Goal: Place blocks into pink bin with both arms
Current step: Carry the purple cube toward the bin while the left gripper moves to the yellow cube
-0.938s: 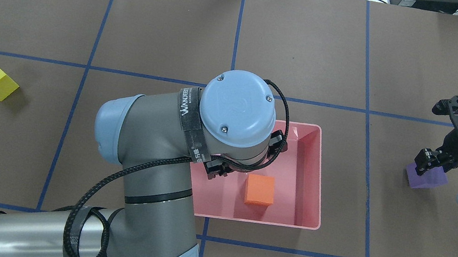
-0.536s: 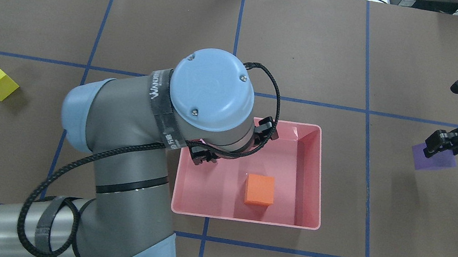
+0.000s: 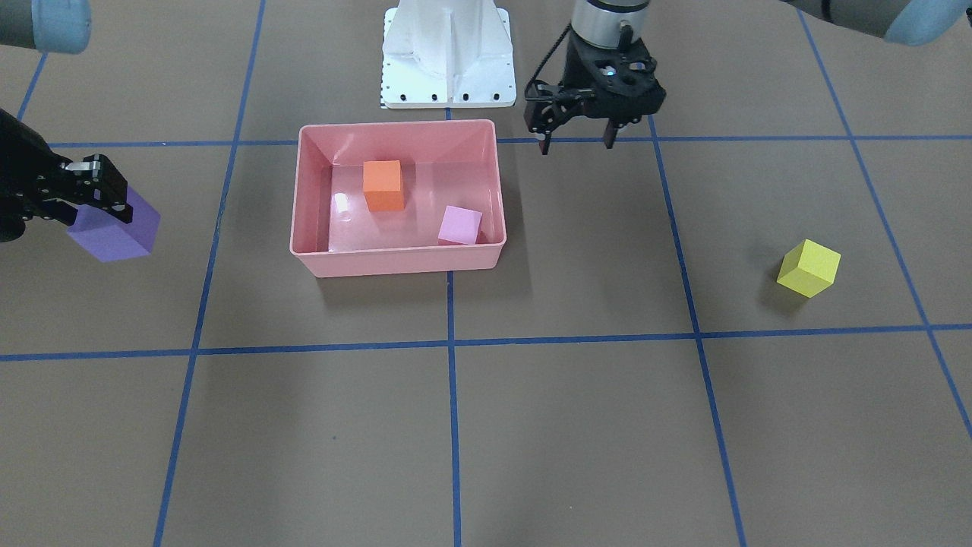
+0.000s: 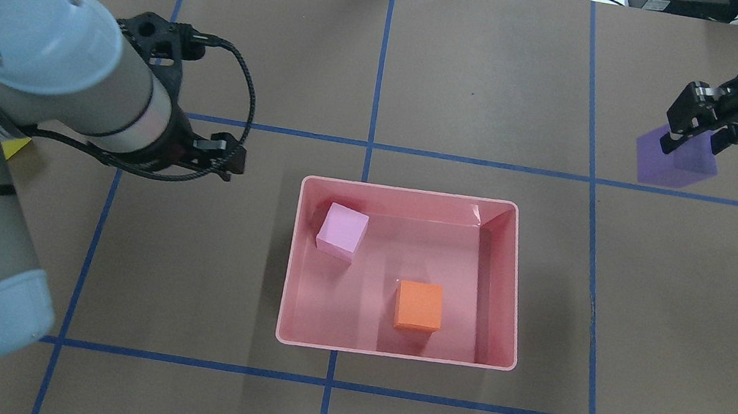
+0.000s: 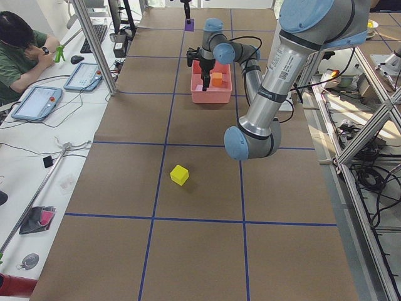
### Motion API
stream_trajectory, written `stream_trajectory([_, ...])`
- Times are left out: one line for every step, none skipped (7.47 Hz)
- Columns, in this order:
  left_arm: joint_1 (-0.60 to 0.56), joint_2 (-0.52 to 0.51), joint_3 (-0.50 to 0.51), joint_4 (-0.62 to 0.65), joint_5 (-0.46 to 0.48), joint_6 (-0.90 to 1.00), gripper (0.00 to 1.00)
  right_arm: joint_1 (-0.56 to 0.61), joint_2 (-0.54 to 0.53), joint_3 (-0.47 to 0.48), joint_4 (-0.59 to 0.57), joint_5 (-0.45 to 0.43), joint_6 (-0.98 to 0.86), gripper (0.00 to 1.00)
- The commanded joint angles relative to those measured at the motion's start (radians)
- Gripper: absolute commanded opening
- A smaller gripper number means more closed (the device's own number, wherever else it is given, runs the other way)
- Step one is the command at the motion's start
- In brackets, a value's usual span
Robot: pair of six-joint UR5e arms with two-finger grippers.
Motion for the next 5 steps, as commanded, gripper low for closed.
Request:
stream_trajectory([-0.115,0.152,-0.016,-0.056,-0.049,0.316,1.00,-0.066,0.095,0.033,0.013,-0.010,0.081,0.00])
stream_trajectory([-0.167,0.234,-0.003,-0.180,-0.052,0.416,1.00,-0.097,0.108,0.031,0.094,-0.016,0.169,0.00])
stream_trajectory([-0.200,0.299,0.030,-0.275,-0.066,0.511,1.00,-0.153,0.113,0.031,0.183,-0.059,0.267,0.00])
stream_trajectory([-0.247,0.315,0.091,-0.329,-0.142,0.617,1.00,-0.225,0.120,0.028,0.251,-0.126,0.371,0.00])
stream_trajectory([-0.287,0.335,0.144,-0.362,-0.194,0.720,1.00,-0.296,0.143,0.025,0.276,-0.198,0.424,0.00])
